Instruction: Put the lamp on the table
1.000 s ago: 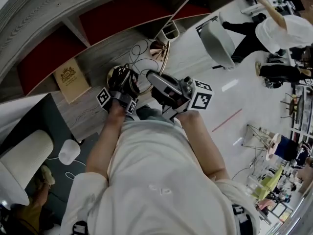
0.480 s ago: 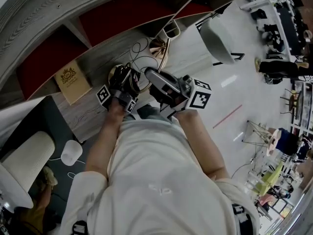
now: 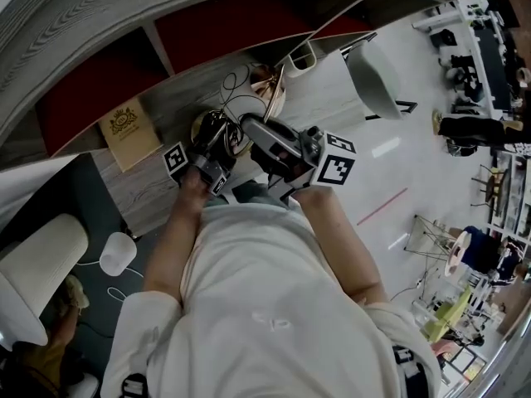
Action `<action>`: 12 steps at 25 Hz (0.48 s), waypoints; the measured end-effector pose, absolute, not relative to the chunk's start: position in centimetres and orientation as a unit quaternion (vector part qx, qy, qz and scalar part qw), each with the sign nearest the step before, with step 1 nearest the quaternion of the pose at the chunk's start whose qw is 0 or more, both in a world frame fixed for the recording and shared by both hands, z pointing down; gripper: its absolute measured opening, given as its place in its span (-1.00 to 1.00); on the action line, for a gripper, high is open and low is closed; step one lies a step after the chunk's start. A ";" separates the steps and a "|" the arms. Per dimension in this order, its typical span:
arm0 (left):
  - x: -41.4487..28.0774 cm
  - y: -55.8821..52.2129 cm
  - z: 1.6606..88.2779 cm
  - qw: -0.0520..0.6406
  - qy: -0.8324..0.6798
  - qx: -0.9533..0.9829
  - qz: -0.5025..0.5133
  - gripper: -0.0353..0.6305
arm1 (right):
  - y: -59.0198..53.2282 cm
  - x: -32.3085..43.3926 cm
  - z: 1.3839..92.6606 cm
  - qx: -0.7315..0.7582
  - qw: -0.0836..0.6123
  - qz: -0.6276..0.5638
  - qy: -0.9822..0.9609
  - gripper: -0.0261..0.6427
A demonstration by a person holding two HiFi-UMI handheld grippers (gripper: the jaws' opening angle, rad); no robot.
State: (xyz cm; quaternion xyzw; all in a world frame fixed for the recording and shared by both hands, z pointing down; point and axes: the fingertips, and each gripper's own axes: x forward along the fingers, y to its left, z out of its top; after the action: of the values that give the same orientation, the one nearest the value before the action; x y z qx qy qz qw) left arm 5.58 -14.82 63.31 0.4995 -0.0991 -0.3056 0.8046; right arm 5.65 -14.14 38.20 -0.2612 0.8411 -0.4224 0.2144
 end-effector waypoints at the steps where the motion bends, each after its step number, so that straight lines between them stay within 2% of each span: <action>1: 5.0 -14.6 63.6 0.805 -0.103 0.499 -0.304 -0.23 | -14.3 5.5 38.2 -0.261 0.215 -0.423 0.840 -0.83; 9: -0.3 -13.1 63.6 0.787 -0.137 0.515 -0.310 -0.26 | -15.0 4.0 38.2 -0.257 0.206 -0.426 0.842 -0.83; 12: -2.5 -12.7 62.7 0.767 -0.159 0.545 -0.299 -0.62 | -15.3 3.4 38.2 -0.256 0.204 -0.427 0.843 -0.83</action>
State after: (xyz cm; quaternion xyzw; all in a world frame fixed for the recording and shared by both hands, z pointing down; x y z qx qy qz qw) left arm -2.54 -12.73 62.69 0.5451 -0.1594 -0.2989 0.7669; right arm 3.45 -15.31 38.24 -0.2564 0.8427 -0.4270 0.2041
